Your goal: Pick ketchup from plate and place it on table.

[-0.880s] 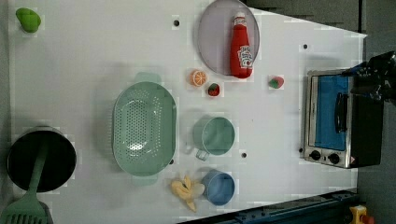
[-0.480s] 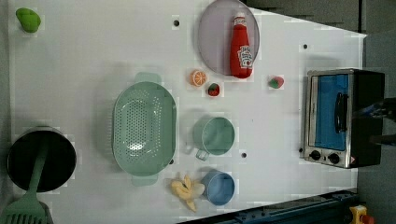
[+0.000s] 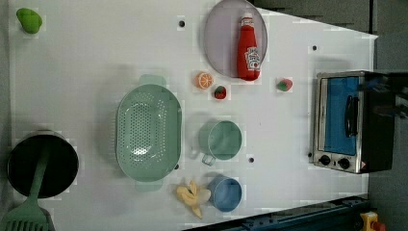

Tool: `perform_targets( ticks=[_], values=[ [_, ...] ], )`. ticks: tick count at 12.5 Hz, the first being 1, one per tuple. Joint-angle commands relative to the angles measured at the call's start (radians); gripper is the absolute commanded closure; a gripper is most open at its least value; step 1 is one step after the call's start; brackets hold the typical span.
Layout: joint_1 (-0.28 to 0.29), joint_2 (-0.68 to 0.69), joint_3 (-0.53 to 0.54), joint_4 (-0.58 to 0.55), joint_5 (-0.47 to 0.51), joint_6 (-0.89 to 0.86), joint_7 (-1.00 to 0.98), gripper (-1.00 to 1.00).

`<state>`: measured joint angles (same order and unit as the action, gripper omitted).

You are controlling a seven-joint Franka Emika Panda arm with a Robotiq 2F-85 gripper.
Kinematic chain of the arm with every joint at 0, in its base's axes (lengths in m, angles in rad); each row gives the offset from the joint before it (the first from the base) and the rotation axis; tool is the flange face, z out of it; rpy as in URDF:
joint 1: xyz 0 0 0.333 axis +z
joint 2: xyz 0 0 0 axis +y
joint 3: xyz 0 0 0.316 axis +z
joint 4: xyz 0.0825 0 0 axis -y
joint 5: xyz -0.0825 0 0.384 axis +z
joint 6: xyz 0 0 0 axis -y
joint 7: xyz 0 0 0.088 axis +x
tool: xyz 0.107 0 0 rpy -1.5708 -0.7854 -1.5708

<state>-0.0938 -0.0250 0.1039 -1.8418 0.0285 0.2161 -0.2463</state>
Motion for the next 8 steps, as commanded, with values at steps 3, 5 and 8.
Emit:
perform_targets(
  ticks=[3, 5, 8],
  values=[
    [-0.002, 0.210, 0.032, -0.034, -0.001, 0.122, -0.233, -1.00],
    [0.001, 0.265, 0.042, -0.032, -0.002, 0.186, -0.324, -1.00],
    [0.011, 0.352, 0.045, -0.016, -0.003, 0.277, -0.417, -1.00]
  ],
)
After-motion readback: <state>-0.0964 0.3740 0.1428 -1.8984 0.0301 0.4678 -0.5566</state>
